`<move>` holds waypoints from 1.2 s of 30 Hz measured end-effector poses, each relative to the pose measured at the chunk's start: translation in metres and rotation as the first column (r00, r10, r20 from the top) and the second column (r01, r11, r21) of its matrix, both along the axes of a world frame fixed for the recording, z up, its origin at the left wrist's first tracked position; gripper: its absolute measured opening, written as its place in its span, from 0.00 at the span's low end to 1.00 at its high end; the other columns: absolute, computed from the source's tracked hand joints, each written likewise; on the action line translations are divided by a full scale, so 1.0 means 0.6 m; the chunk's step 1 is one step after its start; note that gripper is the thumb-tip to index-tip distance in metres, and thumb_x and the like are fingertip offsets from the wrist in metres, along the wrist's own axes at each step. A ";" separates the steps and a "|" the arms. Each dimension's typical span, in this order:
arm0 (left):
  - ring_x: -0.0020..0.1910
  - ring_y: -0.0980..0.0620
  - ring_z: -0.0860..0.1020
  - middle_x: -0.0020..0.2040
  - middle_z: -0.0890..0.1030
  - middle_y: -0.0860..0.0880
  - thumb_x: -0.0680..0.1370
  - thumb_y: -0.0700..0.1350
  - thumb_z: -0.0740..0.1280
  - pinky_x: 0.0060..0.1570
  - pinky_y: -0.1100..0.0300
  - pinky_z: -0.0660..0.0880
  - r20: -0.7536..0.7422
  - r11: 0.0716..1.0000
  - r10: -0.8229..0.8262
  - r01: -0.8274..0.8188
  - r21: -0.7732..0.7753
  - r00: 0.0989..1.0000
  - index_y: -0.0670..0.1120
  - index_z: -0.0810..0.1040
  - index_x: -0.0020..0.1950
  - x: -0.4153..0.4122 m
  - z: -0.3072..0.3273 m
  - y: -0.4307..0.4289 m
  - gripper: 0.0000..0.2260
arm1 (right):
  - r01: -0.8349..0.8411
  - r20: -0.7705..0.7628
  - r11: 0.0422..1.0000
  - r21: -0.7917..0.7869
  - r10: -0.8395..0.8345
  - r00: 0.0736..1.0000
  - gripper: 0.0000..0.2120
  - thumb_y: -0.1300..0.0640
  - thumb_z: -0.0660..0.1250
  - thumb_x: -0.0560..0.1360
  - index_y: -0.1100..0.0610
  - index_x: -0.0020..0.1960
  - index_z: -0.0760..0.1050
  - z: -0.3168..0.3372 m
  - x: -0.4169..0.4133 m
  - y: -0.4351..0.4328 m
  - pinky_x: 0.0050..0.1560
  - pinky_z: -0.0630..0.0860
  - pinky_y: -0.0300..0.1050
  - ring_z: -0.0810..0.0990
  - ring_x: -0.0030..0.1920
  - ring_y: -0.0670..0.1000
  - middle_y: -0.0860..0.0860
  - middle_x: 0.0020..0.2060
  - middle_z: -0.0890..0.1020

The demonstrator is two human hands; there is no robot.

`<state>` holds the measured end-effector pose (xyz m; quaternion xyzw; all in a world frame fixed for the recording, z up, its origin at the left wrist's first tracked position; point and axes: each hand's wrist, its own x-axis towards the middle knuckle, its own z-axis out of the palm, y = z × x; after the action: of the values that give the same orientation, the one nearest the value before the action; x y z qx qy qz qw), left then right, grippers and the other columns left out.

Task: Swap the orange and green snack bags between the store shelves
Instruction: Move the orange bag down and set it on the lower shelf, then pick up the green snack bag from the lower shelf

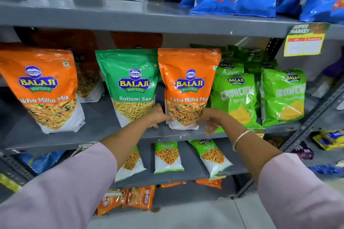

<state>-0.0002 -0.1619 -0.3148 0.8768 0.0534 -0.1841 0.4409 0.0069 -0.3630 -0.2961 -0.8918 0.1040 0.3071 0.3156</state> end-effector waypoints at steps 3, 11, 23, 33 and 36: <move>0.66 0.37 0.71 0.71 0.66 0.36 0.72 0.47 0.71 0.59 0.42 0.74 -0.194 1.000 0.001 -0.006 -0.022 0.981 0.38 0.57 0.71 -0.014 0.029 0.034 0.34 | -0.099 -0.158 0.993 0.058 0.107 0.982 0.12 0.59 0.66 0.74 0.68 0.40 0.72 0.027 -0.006 0.044 0.20 0.76 0.40 0.80 0.20 0.54 0.58 0.18 0.80; 0.71 0.42 0.66 0.74 0.63 0.40 0.76 0.47 0.66 0.54 0.57 0.66 -0.112 0.972 0.144 -0.120 0.201 0.983 0.40 0.60 0.74 -0.049 0.052 0.172 0.29 | -0.190 0.124 0.944 0.269 0.161 0.979 0.34 0.55 0.70 0.71 0.66 0.71 0.58 0.004 -0.004 0.219 0.59 0.72 0.49 0.73 0.60 0.59 0.67 0.68 0.66; 0.64 0.43 0.74 0.64 0.77 0.43 0.62 0.47 0.79 0.62 0.47 0.73 0.123 0.958 0.260 -0.240 -0.157 0.958 0.42 0.73 0.63 0.006 -0.057 0.245 0.33 | -0.133 0.359 0.864 0.486 -0.059 0.932 0.43 0.67 0.76 0.62 0.60 0.70 0.58 -0.095 0.034 0.259 0.62 0.69 0.45 0.70 0.67 0.56 0.58 0.67 0.72; 0.60 0.44 0.78 0.60 0.81 0.41 0.62 0.41 0.78 0.60 0.50 0.75 0.198 0.948 0.284 -0.243 -0.205 0.938 0.41 0.78 0.58 -0.015 -0.049 0.250 0.26 | -0.119 0.457 0.903 0.412 -0.092 0.884 0.40 0.63 0.76 0.63 0.61 0.70 0.62 -0.087 0.016 0.272 0.60 0.67 0.42 0.70 0.67 0.57 0.58 0.67 0.73; 0.60 0.45 0.78 0.60 0.80 0.42 0.63 0.41 0.78 0.60 0.52 0.74 0.222 0.947 0.290 -0.246 -0.206 0.931 0.41 0.77 0.60 -0.036 -0.039 0.258 0.26 | -0.134 0.475 0.916 0.378 -0.068 0.878 0.40 0.61 0.78 0.61 0.61 0.68 0.63 -0.080 0.004 0.284 0.62 0.68 0.46 0.71 0.67 0.58 0.59 0.66 0.74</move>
<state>-0.0220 -0.0071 -0.3382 0.8354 0.1007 -0.0145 0.5402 0.0095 -0.1927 -0.3439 -0.8579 -0.0575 0.0976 0.5011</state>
